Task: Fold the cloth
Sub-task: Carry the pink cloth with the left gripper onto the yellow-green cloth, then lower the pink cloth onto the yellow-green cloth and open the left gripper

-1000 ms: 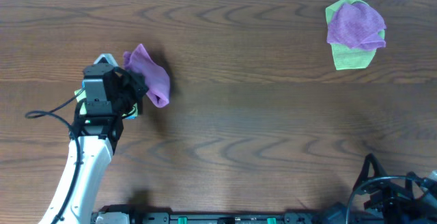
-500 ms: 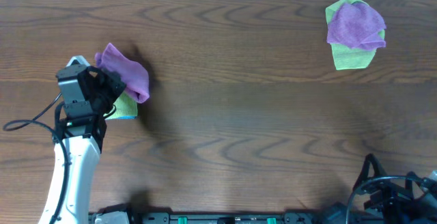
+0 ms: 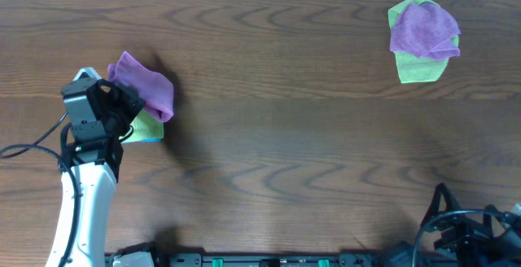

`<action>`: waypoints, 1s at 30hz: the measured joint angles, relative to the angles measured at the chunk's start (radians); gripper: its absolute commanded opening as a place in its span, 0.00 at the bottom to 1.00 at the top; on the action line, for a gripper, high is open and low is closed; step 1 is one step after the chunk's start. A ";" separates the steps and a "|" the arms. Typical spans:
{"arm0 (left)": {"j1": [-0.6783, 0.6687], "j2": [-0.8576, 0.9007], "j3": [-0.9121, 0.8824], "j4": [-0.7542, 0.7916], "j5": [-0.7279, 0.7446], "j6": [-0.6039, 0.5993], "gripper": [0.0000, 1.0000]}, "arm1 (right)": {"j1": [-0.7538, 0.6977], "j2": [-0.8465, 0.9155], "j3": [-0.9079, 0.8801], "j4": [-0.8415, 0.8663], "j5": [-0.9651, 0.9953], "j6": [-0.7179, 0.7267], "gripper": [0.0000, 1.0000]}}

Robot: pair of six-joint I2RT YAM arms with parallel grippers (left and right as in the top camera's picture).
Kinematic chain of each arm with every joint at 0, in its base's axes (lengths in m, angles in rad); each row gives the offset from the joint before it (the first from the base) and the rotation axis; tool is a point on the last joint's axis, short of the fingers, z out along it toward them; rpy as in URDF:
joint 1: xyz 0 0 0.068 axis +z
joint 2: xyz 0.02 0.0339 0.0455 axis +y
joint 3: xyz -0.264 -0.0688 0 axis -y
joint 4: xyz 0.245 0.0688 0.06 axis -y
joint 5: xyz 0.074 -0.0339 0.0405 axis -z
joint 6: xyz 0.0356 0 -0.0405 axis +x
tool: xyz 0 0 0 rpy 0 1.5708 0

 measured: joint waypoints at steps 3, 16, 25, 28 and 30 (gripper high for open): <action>0.021 0.000 0.000 -0.002 0.000 0.011 0.06 | 0.000 0.000 0.000 0.000 0.000 0.000 0.99; 0.068 0.000 0.001 -0.085 0.011 0.037 0.06 | 0.000 0.000 0.000 0.000 0.000 0.000 0.99; 0.074 0.000 0.002 -0.166 -0.045 0.044 0.06 | 0.000 0.000 0.000 0.000 0.000 0.000 0.99; 0.081 0.000 0.003 -0.183 -0.063 0.045 0.06 | 0.000 0.000 0.000 0.000 0.000 0.000 0.99; 0.088 0.000 0.003 -0.195 -0.075 0.045 0.06 | 0.000 0.000 0.000 0.000 0.000 0.000 0.99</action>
